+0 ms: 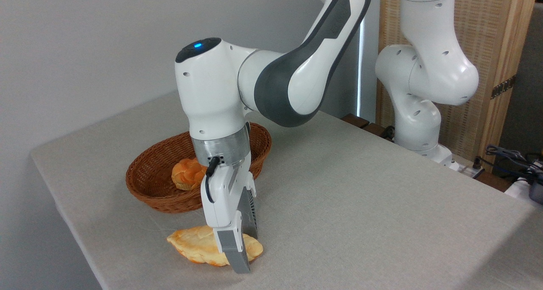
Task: Put bread into the basket
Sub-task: 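Close the gripper on the pastry's edge and lift it, then carry the held pastry over the wicker basket and lower it in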
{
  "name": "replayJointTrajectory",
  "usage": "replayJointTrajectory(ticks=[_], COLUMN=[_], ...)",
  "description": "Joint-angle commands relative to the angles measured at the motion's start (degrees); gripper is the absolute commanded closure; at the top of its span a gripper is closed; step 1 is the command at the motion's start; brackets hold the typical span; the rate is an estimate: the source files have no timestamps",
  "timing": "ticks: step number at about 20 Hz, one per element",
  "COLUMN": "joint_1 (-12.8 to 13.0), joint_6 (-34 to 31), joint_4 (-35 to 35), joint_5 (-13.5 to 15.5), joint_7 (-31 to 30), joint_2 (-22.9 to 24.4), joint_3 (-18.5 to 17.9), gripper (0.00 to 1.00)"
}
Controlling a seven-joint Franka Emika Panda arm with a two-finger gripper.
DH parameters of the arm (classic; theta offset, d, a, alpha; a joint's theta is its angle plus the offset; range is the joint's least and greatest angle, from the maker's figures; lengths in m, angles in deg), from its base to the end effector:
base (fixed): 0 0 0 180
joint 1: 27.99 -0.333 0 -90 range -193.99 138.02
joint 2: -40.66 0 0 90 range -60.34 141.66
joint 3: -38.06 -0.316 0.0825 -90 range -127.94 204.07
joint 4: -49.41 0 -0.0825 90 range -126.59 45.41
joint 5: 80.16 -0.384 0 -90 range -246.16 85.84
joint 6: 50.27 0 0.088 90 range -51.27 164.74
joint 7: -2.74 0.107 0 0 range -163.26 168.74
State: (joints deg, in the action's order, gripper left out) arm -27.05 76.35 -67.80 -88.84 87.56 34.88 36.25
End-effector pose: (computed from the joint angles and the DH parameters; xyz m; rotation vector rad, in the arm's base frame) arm 0.5756 0.0135 0.3983 -2.1443 2.1046 0.0609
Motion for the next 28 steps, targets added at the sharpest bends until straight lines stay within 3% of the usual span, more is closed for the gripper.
replayJointTrajectory(ticks=[1,4,8,16,17,18,20,21,28], joint_1=[0.3,0.3,0.3,0.4,0.4,0.4,0.4,0.4,0.4], joint_6=[2.1,3.5,6.1,7.2,7.2,7.2,7.2,7.2,7.2], joint_4=[-0.6,-0.6,-0.5,-0.3,-0.3,-0.4,-0.4,-0.3,-0.3], joint_5=[-0.5,0.1,7.1,16.3,17.7,18.3,18.3,18.3,18.3], joint_7=[0.8,0.3,0.3,0.2,0.3,0.8,0.9,0.9,0.9], joint_2=[-0.2,-0.3,-0.6,-1.0,-1.0,-1.1,-1.1,-1.1,-1.1], joint_3=[-0.3,-0.1,0.3,1.7,1.7,1.7,2.6,2.8,2.8], gripper=[0.00,0.00,0.00,0.01,0.15,0.39,0.58,0.62,0.62])
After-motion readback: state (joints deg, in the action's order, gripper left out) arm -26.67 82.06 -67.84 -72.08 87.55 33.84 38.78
